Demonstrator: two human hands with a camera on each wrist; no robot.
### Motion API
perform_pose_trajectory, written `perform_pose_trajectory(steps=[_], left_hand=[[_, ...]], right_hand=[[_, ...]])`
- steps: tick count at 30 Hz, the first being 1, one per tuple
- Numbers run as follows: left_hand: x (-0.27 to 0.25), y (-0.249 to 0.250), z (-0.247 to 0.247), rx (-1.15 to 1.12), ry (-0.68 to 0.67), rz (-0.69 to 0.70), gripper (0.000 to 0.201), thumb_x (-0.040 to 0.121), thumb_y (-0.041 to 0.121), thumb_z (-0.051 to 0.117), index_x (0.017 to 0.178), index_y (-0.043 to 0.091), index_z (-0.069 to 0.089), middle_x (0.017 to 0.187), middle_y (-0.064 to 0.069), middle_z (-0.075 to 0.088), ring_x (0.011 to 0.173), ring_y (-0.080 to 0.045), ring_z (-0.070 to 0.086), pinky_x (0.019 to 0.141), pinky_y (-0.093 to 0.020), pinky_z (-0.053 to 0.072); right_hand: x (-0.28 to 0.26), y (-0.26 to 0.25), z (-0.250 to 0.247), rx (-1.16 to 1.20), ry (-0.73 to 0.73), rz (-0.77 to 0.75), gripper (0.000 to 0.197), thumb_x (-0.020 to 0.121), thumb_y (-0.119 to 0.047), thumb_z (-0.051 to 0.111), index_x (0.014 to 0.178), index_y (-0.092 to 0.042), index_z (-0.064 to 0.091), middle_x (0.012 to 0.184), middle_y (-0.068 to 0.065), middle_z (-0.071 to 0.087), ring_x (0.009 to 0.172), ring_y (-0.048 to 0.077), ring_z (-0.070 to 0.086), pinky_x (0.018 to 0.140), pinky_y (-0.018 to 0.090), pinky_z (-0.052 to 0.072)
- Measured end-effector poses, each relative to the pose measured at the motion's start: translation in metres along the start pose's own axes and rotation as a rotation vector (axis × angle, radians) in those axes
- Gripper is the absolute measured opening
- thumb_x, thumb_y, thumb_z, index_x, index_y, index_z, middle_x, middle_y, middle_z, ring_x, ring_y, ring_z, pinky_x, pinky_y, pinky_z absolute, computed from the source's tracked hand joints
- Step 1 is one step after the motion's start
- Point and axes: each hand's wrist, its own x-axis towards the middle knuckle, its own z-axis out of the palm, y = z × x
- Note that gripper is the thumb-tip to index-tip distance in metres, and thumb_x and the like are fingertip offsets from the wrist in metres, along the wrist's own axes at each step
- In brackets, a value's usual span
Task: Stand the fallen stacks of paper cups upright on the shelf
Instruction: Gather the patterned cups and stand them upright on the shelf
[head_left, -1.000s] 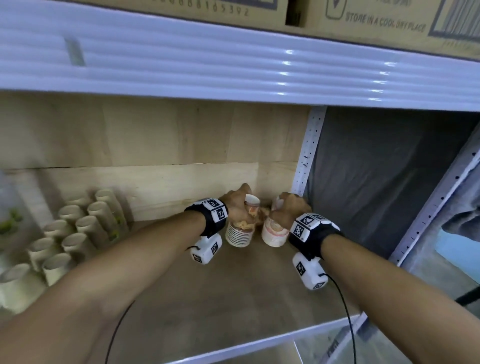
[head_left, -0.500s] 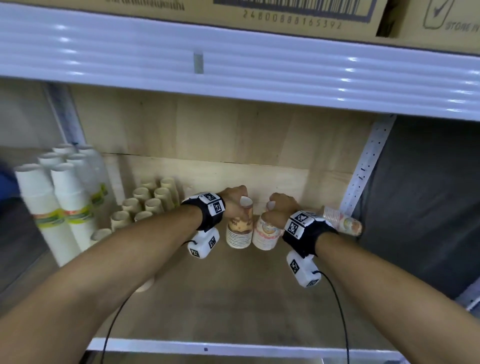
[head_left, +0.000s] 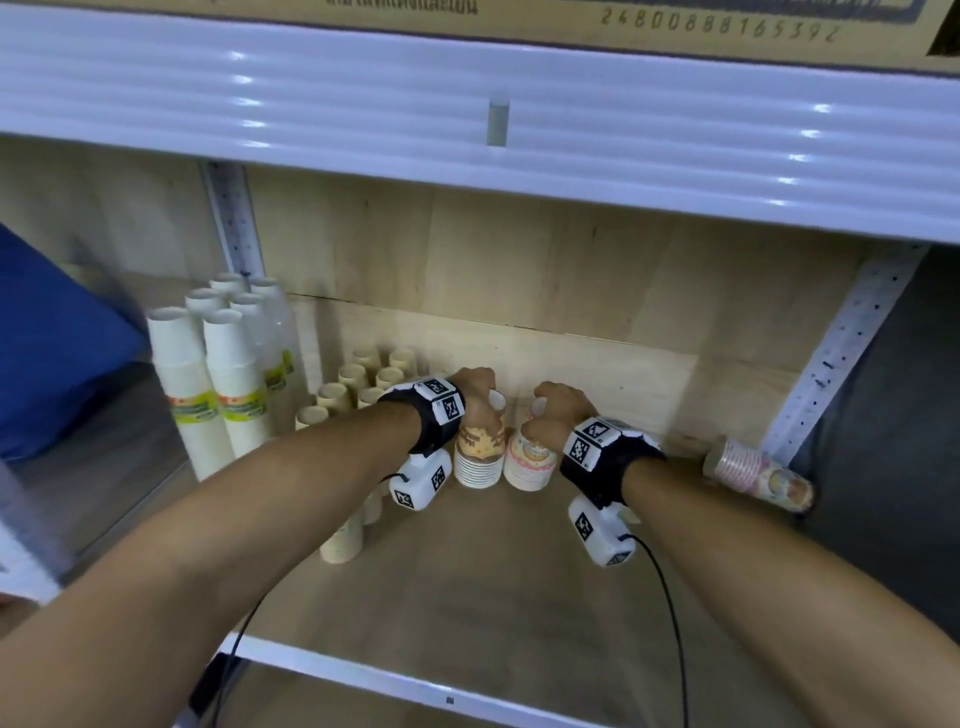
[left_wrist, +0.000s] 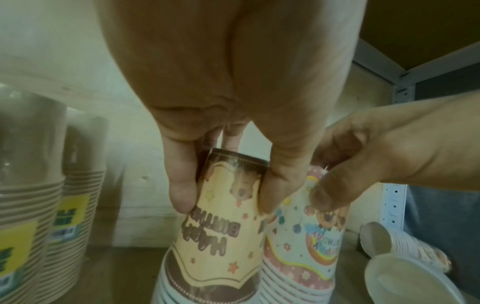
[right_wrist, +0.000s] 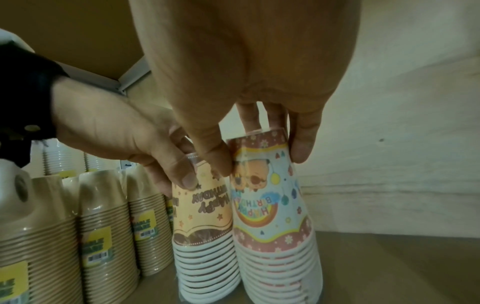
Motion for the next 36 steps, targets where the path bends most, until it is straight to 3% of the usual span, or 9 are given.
perform_pose_trajectory(steps=[5,7,10,13,17,21,24,27,36], left_hand=[[0.006,-0.008,0.006,0.017,0.016,-0.069,0.050,0.075,0.025,0.079,0.116,0.011,0.054,0.116,-0.007,0.056,0.105,-0.025,0.057,0.076,-0.030,0.048],[0.008,-0.014,0.011,0.009,0.059,-0.119,0.022,0.081,0.022,0.073,0.091,0.018,0.054,0.102,-0.003,0.054,0.097,-0.018,0.053,0.072,-0.019,0.043],[0.010,-0.021,0.014,-0.024,0.070,-0.140,0.052,0.082,0.020,0.074,0.067,0.028,0.025,0.075,0.010,0.037,0.089,-0.014,0.045,0.078,-0.020,0.041],[0.003,-0.023,0.007,0.018,0.010,-0.139,0.056,0.080,0.019,0.077,0.067,0.029,0.024,0.073,0.012,0.034,0.091,-0.015,0.046,0.079,-0.024,0.040],[0.006,-0.027,0.006,0.040,-0.014,-0.091,0.036,0.082,0.018,0.076,0.090,0.028,0.043,0.099,0.002,0.047,0.093,-0.014,0.045,0.079,-0.023,0.037],[0.006,-0.022,-0.001,0.070,-0.017,-0.048,0.043,0.083,0.017,0.075,0.121,0.014,0.054,0.119,-0.008,0.058,0.100,-0.018,0.055,0.082,-0.025,0.043],[0.001,-0.011,-0.006,0.084,0.000,-0.032,0.064,0.084,0.021,0.074,0.140,0.010,0.044,0.137,-0.007,0.051,0.120,-0.027,0.053,0.084,-0.027,0.043],[0.002,0.001,-0.012,0.038,-0.008,-0.015,0.075,0.081,0.027,0.074,0.145,0.018,0.036,0.141,-0.006,0.046,0.119,-0.026,0.052,0.080,-0.030,0.046],[0.020,0.078,-0.001,0.052,-0.032,0.208,0.071,0.085,0.033,0.070,0.145,0.021,0.035,0.145,-0.006,0.042,0.125,-0.025,0.048,0.090,-0.030,0.043]], right_hand=[[0.009,-0.005,0.012,0.016,-0.038,-0.015,0.024,0.077,-0.021,0.069,0.097,-0.015,0.057,0.102,0.008,0.059,0.099,0.027,0.060,0.071,0.026,0.037],[0.014,-0.006,0.019,0.021,-0.053,-0.026,0.041,0.076,-0.023,0.069,0.114,-0.010,0.059,0.117,0.011,0.061,0.107,0.029,0.059,0.074,0.027,0.035],[0.016,-0.008,0.025,0.017,-0.067,-0.036,0.050,0.074,-0.026,0.069,0.120,-0.010,0.057,0.125,0.010,0.059,0.113,0.029,0.056,0.076,0.027,0.037],[0.016,-0.010,0.027,0.027,-0.073,-0.038,0.050,0.075,-0.025,0.071,0.122,-0.013,0.057,0.127,0.008,0.058,0.120,0.028,0.054,0.088,0.031,0.043],[0.016,-0.010,0.027,0.040,-0.065,-0.033,0.052,0.072,-0.023,0.072,0.122,-0.015,0.057,0.127,0.006,0.058,0.120,0.027,0.054,0.089,0.028,0.042],[0.011,-0.008,0.020,0.062,-0.064,-0.023,0.069,0.075,-0.022,0.075,0.139,-0.014,0.049,0.139,0.006,0.052,0.127,0.026,0.050,0.100,0.032,0.044],[0.007,-0.001,0.009,0.067,-0.060,-0.035,0.065,0.076,-0.025,0.076,0.135,-0.012,0.051,0.136,0.009,0.056,0.122,0.028,0.053,0.100,0.038,0.046],[0.000,0.015,-0.009,0.037,-0.048,-0.018,0.062,0.081,-0.028,0.074,0.135,-0.009,0.051,0.137,0.011,0.055,0.124,0.029,0.053,0.104,0.039,0.044],[-0.049,0.101,-0.074,-0.019,0.009,0.215,0.074,0.082,-0.028,0.074,0.147,-0.020,0.040,0.151,0.004,0.039,0.137,0.021,0.041,0.108,0.030,0.038]])
